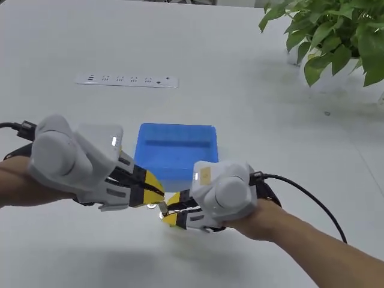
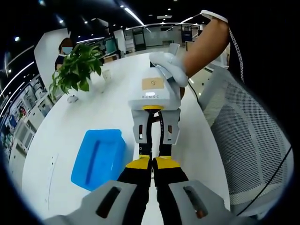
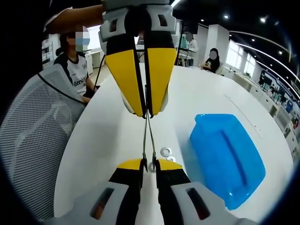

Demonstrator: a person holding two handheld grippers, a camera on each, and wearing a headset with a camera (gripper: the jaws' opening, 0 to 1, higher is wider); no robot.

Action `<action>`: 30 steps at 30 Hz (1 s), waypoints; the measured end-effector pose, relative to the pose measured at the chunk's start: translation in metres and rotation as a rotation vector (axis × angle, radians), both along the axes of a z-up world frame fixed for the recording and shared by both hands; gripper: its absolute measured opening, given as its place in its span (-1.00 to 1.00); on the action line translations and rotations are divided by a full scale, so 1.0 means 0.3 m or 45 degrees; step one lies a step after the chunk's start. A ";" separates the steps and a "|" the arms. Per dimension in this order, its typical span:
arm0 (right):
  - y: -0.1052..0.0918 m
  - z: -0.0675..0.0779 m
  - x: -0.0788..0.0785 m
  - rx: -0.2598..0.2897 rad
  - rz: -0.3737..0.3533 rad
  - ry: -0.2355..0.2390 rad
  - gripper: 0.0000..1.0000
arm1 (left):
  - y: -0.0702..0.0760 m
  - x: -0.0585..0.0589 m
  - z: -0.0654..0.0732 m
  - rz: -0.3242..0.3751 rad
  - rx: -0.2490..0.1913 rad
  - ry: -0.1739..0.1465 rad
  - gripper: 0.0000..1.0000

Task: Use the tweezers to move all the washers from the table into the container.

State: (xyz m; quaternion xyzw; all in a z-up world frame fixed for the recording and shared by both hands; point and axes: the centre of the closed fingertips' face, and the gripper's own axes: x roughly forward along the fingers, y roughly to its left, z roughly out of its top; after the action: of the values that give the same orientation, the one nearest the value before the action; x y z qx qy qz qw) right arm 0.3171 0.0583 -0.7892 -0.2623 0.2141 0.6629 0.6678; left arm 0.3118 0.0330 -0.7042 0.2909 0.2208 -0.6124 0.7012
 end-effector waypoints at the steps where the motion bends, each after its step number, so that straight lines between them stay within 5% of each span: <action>1: 0.002 -0.001 0.001 0.001 -0.001 0.003 -0.76 | 0.003 0.001 -0.001 0.003 0.002 0.001 -0.89; 30: 0.023 -0.015 0.011 0.019 -0.021 0.060 -0.75 | 0.011 0.031 -0.020 0.009 -0.011 0.054 -0.89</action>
State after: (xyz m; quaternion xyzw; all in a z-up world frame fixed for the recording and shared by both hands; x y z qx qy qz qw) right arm 0.3206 0.0651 -0.7937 -0.2398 0.2271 0.6650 0.6698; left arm 0.3210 0.0363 -0.7101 0.2739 0.2341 -0.6170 0.6997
